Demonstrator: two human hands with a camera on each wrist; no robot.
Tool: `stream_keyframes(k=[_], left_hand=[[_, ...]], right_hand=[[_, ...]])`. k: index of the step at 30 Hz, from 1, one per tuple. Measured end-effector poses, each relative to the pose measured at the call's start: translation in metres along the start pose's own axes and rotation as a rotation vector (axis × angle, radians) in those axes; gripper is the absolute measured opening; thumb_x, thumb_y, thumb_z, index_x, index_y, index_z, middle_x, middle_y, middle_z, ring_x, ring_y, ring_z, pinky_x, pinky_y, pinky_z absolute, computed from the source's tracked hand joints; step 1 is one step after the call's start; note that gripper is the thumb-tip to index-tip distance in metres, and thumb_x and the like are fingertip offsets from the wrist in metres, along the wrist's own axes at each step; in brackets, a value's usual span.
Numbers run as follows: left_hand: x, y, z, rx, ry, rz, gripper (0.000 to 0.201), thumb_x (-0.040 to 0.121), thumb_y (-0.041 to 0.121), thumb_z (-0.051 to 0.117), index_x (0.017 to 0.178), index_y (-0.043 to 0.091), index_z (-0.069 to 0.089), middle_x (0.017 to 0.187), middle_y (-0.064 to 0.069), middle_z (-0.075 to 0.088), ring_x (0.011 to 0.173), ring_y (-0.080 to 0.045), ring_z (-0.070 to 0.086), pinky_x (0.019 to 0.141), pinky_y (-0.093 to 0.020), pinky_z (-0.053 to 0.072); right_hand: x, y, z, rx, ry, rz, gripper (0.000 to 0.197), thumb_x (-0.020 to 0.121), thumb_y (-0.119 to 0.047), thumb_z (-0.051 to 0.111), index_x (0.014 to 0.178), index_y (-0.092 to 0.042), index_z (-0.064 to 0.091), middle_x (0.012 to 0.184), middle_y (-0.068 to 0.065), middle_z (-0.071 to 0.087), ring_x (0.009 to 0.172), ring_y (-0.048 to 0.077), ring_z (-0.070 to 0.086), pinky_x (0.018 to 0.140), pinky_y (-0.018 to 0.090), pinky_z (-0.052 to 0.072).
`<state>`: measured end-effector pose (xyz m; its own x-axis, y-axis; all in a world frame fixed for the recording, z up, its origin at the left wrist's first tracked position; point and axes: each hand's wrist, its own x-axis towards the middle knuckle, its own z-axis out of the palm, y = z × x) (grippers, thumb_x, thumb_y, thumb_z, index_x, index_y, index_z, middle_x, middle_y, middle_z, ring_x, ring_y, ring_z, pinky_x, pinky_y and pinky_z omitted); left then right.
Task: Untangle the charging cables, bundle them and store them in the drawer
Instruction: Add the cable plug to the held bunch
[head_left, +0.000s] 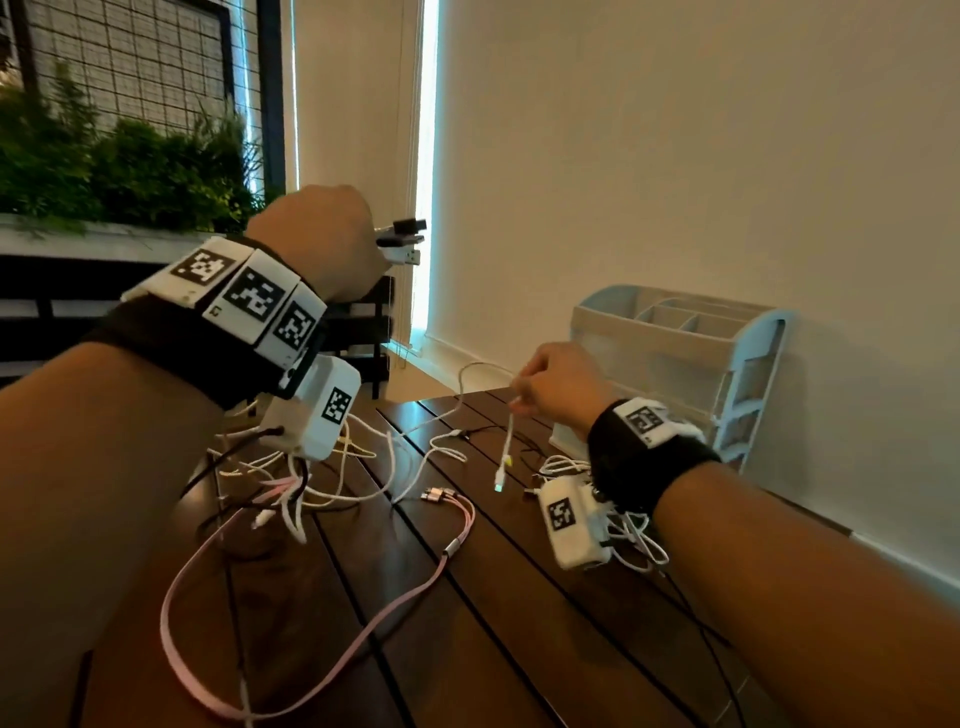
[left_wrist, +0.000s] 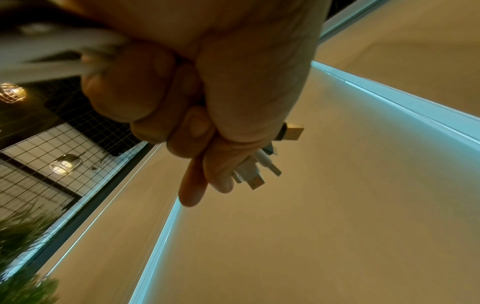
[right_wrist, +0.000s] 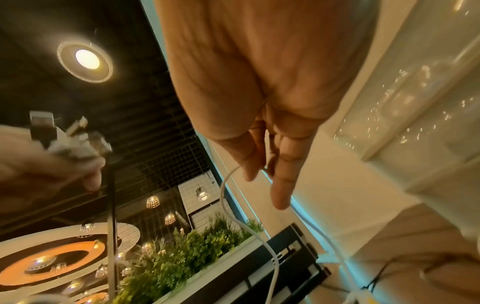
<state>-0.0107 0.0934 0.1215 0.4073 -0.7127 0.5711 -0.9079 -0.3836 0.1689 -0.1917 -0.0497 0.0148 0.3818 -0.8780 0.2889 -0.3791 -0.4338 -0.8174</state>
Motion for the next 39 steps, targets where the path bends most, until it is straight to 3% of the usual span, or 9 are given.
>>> stream_keyframes(k=[5, 9, 14, 18, 22, 26, 30, 35, 39], left_hand=[[-0.004, 0.002, -0.014, -0.008, 0.038, 0.047, 0.036, 0.088, 0.045, 0.062, 0.084, 0.010, 0.057, 0.070, -0.005, 0.050, 0.074, -0.030, 0.053, 0.064, -0.036, 0.043], [-0.005, 0.003, -0.020, -0.037, 0.034, 0.051, 0.037, 0.088, 0.046, 0.062, 0.089, 0.009, 0.060, 0.074, -0.005, 0.053, 0.075, -0.029, 0.053, 0.064, -0.036, 0.042], [-0.008, 0.013, -0.021, -0.058, 0.042, 0.071, 0.035, 0.089, 0.046, 0.060, 0.088, 0.011, 0.058, 0.071, -0.004, 0.051, 0.068, -0.024, 0.051, 0.061, -0.033, 0.040], [-0.013, 0.024, -0.014, -0.089, 0.017, 0.083, 0.032, 0.088, 0.043, 0.061, 0.084, 0.012, 0.056, 0.069, -0.002, 0.050, 0.061, -0.018, 0.047, 0.063, -0.033, 0.040], [-0.018, 0.030, -0.004, -0.065, -0.017, 0.089, 0.025, 0.089, 0.035, 0.061, 0.084, 0.011, 0.054, 0.069, -0.002, 0.048, 0.066, -0.022, 0.049, 0.066, -0.035, 0.042], [-0.016, 0.021, -0.002, -0.037, -0.052, 0.070, 0.024, 0.088, 0.036, 0.061, 0.086, 0.013, 0.058, 0.072, -0.002, 0.052, 0.068, -0.021, 0.051, 0.066, -0.034, 0.043], [-0.015, 0.017, -0.003, -0.048, -0.059, 0.070, 0.025, 0.088, 0.039, 0.062, 0.086, 0.014, 0.059, 0.073, -0.002, 0.054, 0.065, -0.019, 0.051, 0.062, -0.033, 0.042], [-0.013, 0.029, 0.011, -0.108, -0.092, 0.118, 0.028, 0.090, 0.035, 0.061, 0.076, 0.011, 0.056, 0.069, -0.004, 0.055, 0.061, -0.017, 0.050, 0.058, -0.030, 0.039], [-0.016, 0.041, 0.034, -0.114, -0.175, 0.144, 0.032, 0.091, 0.042, 0.060, 0.083, 0.011, 0.058, 0.071, -0.003, 0.056, 0.071, -0.023, 0.056, 0.066, -0.033, 0.047]], right_hand=[[0.004, 0.006, 0.041, 0.297, -0.173, 0.076, 0.016, 0.086, 0.007, 0.060, 0.077, -0.002, 0.052, 0.072, 0.021, 0.060, 0.059, 0.025, 0.066, 0.059, 0.032, 0.060], [0.012, 0.030, 0.046, -0.571, -0.237, -0.055, 0.016, 0.085, -0.017, 0.066, 0.084, -0.002, 0.071, 0.085, 0.013, 0.072, 0.078, 0.026, 0.069, 0.070, 0.035, 0.058], [-0.003, 0.045, 0.054, -0.900, -0.451, 0.039, 0.017, 0.087, -0.019, 0.062, 0.074, -0.007, 0.061, 0.072, 0.005, 0.059, 0.065, 0.020, 0.056, 0.054, 0.024, 0.043], [-0.016, 0.036, 0.072, -0.881, -0.686, -0.131, 0.026, 0.090, -0.014, 0.057, 0.113, -0.010, 0.067, 0.110, 0.009, 0.065, 0.099, 0.023, 0.059, 0.083, 0.032, 0.048], [-0.027, 0.014, 0.079, -0.662, -0.902, -0.260, 0.031, 0.092, -0.009, 0.055, 0.120, -0.019, 0.065, 0.119, 0.001, 0.062, 0.097, 0.009, 0.052, 0.075, 0.019, 0.041], [-0.010, 0.015, 0.043, -0.460, -0.684, -0.032, 0.024, 0.090, -0.008, 0.060, 0.113, -0.014, 0.068, 0.112, 0.006, 0.069, 0.097, 0.019, 0.066, 0.088, 0.034, 0.054], [0.009, 0.032, -0.005, -0.480, -0.525, 0.134, 0.014, 0.087, -0.006, 0.065, 0.100, -0.009, 0.069, 0.097, 0.013, 0.073, 0.086, 0.025, 0.072, 0.078, 0.035, 0.060], [0.003, 0.050, -0.017, -0.775, -0.615, 0.084, 0.016, 0.080, -0.016, 0.076, 0.095, -0.020, 0.071, 0.091, -0.004, 0.071, 0.089, 0.017, 0.069, 0.082, 0.030, 0.057], [0.001, 0.060, 0.000, -1.143, -0.615, -0.051, 0.027, 0.081, -0.021, 0.073, 0.107, -0.016, 0.067, 0.106, 0.002, 0.065, 0.098, 0.020, 0.061, 0.070, 0.028, 0.049]])
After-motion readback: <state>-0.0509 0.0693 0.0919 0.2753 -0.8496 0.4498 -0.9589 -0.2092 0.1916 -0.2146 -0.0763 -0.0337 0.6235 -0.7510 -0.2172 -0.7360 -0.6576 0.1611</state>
